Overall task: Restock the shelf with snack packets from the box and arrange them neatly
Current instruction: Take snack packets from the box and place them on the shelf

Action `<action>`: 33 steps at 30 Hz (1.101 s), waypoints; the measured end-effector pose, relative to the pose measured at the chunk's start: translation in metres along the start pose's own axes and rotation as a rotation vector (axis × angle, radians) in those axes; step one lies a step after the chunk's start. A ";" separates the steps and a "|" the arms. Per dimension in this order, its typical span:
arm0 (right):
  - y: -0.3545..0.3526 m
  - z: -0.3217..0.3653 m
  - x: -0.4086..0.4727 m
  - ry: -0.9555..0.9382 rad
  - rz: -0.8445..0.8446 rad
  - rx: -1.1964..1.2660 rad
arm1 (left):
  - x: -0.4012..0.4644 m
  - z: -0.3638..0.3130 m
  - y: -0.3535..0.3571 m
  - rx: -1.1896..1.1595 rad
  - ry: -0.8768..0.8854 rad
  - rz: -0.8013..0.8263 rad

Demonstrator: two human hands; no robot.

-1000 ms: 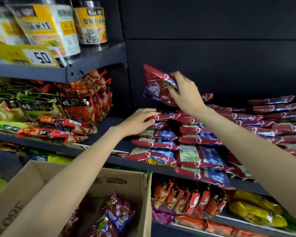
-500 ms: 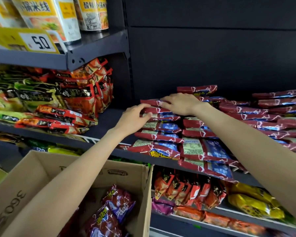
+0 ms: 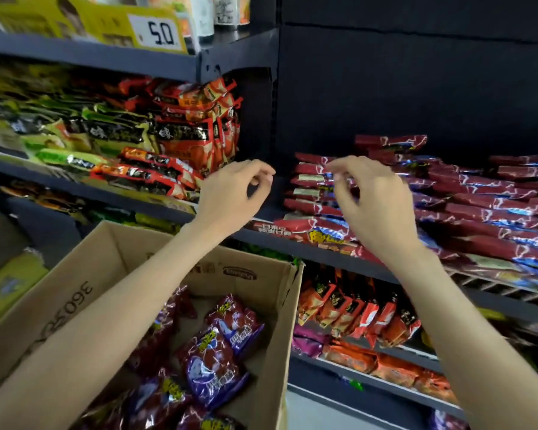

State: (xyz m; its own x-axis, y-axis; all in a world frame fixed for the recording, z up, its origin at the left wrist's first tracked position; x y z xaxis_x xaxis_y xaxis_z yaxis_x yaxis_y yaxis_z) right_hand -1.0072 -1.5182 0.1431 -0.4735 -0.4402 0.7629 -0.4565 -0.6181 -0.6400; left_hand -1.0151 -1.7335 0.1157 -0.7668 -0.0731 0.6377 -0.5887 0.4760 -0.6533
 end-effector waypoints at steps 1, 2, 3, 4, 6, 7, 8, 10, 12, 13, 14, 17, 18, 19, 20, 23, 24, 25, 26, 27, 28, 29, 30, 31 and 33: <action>0.002 0.019 -0.011 -0.001 -0.022 0.050 | -0.015 0.004 -0.013 0.003 0.045 -0.042; 0.006 0.038 -0.020 -0.005 -0.022 0.096 | -0.030 0.010 -0.025 0.015 0.089 -0.077; 0.014 0.055 -0.029 -0.015 -0.005 0.132 | -0.046 0.017 -0.036 0.034 0.130 -0.100; 0.023 0.071 -0.037 -0.030 0.023 0.162 | -0.062 0.025 -0.047 0.057 0.164 -0.108; 0.049 0.101 -0.051 -0.068 0.108 0.204 | -0.093 0.047 -0.065 0.104 0.190 -0.076; 0.064 0.113 -0.057 -0.086 0.174 0.216 | -0.108 0.059 -0.073 0.124 0.180 -0.036; 0.080 0.125 -0.062 -0.092 0.267 0.223 | -0.124 0.074 -0.078 0.142 0.154 0.019; 0.115 0.143 -0.073 -0.088 0.517 0.213 | -0.153 0.106 -0.085 0.180 0.067 0.161; 0.150 0.156 -0.085 -0.109 0.743 0.183 | -0.184 0.141 -0.085 0.234 -0.083 0.351; 0.166 0.161 -0.090 -0.127 0.838 0.153 | -0.198 0.158 -0.085 0.261 -0.175 0.461; 0.181 0.166 -0.094 -0.146 0.925 0.116 | -0.211 0.175 -0.083 0.289 -0.256 0.566; 0.225 0.173 -0.110 -0.152 1.120 0.032 | -0.242 0.213 -0.072 0.416 -0.355 0.800; 0.235 0.172 -0.115 -0.141 1.154 0.016 | -0.248 0.219 -0.067 0.446 -0.361 0.860; 0.248 0.172 -0.121 -0.128 1.181 0.001 | -0.255 0.226 -0.060 0.463 -0.363 0.918; 0.258 0.172 -0.127 -0.120 1.193 -0.013 | -0.262 0.230 -0.052 0.482 -0.349 0.958; 0.287 0.169 -0.150 -0.181 1.232 -0.055 | -0.284 0.234 -0.025 0.547 -0.236 1.041; 0.298 0.169 -0.158 -0.222 1.254 -0.059 | -0.292 0.238 -0.015 0.551 -0.209 1.070; 0.308 0.169 -0.167 -0.260 1.280 -0.056 | -0.299 0.241 -0.007 0.552 -0.186 1.104; 0.317 0.169 -0.175 -0.287 1.310 -0.043 | -0.305 0.244 0.001 0.538 -0.166 1.144; 0.327 0.168 -0.182 -0.307 1.347 -0.022 | -0.310 0.248 0.009 0.509 -0.147 1.195; 0.336 0.168 -0.189 -0.323 1.394 -0.004 | -0.316 0.251 0.017 0.475 -0.119 1.263; 0.343 0.167 -0.195 -0.330 1.440 0.003 | -0.320 0.254 0.024 0.457 -0.080 1.341; 0.351 0.165 -0.200 -0.321 1.480 -0.001 | -0.323 0.257 0.031 0.456 -0.041 1.413; 0.357 0.163 -0.204 -0.300 1.512 -0.010 | -0.324 0.261 0.036 0.469 -0.010 1.466; 0.366 0.158 -0.210 -0.281 1.556 -0.042 | -0.326 0.267 0.045 0.510 0.041 1.489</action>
State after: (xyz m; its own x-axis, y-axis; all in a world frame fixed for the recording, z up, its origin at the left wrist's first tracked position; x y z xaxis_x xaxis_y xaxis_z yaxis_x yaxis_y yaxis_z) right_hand -0.9556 -1.7554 -0.2370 -0.3323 -0.7048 -0.6268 0.3007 0.5507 -0.7786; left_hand -0.8598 -1.9222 -0.2302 -0.7114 0.2000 -0.6738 0.6315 -0.2388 -0.7377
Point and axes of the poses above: each hand's wrist, its own x-axis towards the middle knuckle, its own y-axis out of the palm, z = x × y, the point moved 1 cm from there along x, towards the middle knuckle, and after that the axes turned 14 degrees about -y, right-handed, at the moved point
